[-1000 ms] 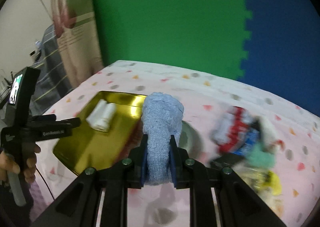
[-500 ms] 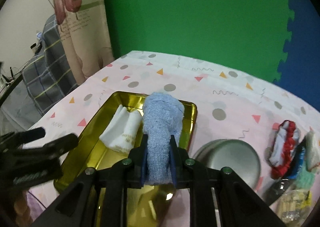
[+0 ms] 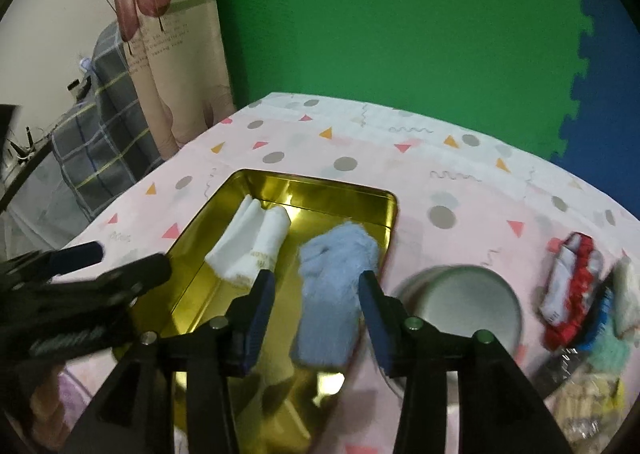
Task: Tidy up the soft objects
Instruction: 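Carry the blue fuzzy sock into the gold tin and open the right tool, then reach the right tool to the cream scrunchie and grasp it, then grasp the black-and-blue tube packet with the left tool and lift it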
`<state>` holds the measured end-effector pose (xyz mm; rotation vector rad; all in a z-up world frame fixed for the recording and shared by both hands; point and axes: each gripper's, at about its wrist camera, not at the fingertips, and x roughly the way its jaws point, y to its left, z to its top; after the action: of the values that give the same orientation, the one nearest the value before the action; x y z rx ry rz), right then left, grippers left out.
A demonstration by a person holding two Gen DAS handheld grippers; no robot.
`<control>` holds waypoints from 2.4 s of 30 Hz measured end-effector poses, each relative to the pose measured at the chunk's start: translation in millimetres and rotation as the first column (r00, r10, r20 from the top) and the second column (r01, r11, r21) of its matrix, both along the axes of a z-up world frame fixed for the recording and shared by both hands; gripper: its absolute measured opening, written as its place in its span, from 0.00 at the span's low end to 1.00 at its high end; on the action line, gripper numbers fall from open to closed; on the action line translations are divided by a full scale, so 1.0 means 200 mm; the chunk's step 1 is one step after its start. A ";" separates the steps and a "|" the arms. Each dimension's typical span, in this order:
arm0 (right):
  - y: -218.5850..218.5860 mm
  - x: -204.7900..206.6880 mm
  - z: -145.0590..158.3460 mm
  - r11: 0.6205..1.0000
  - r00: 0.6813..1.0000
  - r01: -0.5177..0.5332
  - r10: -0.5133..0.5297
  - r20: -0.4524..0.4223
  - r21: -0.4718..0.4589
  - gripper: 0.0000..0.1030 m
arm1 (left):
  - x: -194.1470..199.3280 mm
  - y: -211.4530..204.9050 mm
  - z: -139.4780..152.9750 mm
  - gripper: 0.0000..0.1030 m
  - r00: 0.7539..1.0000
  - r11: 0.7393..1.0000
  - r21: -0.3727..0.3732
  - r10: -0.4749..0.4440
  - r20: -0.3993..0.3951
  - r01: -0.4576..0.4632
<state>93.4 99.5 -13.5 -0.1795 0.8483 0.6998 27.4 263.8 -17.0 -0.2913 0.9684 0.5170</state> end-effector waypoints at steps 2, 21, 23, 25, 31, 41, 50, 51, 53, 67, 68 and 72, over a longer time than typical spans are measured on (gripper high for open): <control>-0.10 -0.06 0.04 1.000 1.000 0.005 -0.005 0.019 -0.003 0.44 | 0.01 -0.03 0.00 0.84 1.000 1.000 0.004 -0.014 -0.005 0.014; -1.16 -0.20 0.03 0.947 0.965 0.257 -0.241 0.101 -0.194 0.54 | 0.09 -0.47 0.00 0.84 0.967 0.967 0.020 -0.253 -0.017 0.253; -1.20 -0.18 0.00 0.946 0.963 0.268 -0.256 0.088 -0.183 0.54 | 0.10 -0.52 -0.01 0.84 0.959 0.959 0.025 -0.281 -0.022 0.282; -1.20 -0.17 -0.02 0.946 0.963 0.269 -0.258 0.081 -0.181 0.56 | 0.11 -0.55 -0.02 0.84 0.953 0.953 0.023 -0.303 -0.025 0.303; -1.21 -0.08 -0.16 0.942 0.962 0.272 -0.265 0.059 -0.197 0.59 | 0.13 -0.66 -0.05 0.84 0.930 0.930 0.020 -0.366 -0.038 0.367; -1.26 -0.09 -0.17 0.961 0.967 0.250 -0.243 0.070 -0.122 0.29 | 0.25 -0.90 -0.10 0.84 0.886 0.888 -0.011 -0.460 -0.064 0.460; -1.37 -0.12 -0.08 0.960 0.958 0.270 -0.260 0.121 -0.075 0.12 | 0.34 -1.16 -0.11 0.84 0.822 0.824 0.007 -0.564 -0.075 0.566; -1.40 -0.11 -0.07 0.957 0.954 0.283 -0.273 0.125 -0.069 0.12 | 0.36 -1.18 -0.11 0.84 0.816 0.818 -0.005 -0.574 -0.070 0.575; -1.46 -0.09 -0.05 0.946 0.942 0.316 -0.306 0.138 -0.065 0.12 | 0.39 -1.22 -0.10 0.84 0.806 0.808 -0.021 -0.589 -0.058 0.589; -1.88 0.09 -0.30 0.830 0.840 0.542 -0.534 0.092 -0.128 0.12 | 0.65 -1.45 -0.16 0.83 0.744 0.749 -0.060 -0.662 -0.085 0.660; -1.87 0.10 -0.34 0.832 0.844 0.536 -0.531 0.077 -0.139 0.12 | 0.67 -1.46 -0.16 0.83 0.736 0.741 -0.064 -0.672 -0.083 0.669; -1.85 0.11 -0.36 0.844 0.857 0.515 -0.511 0.063 -0.154 0.12 | 0.74 -1.50 -0.21 0.81 0.718 0.724 -0.070 -0.689 -0.100 0.686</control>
<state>114.9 -270.3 -84.7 -0.0990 0.8860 0.1198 175.3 -36.4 -59.1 0.0951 1.1185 -0.1777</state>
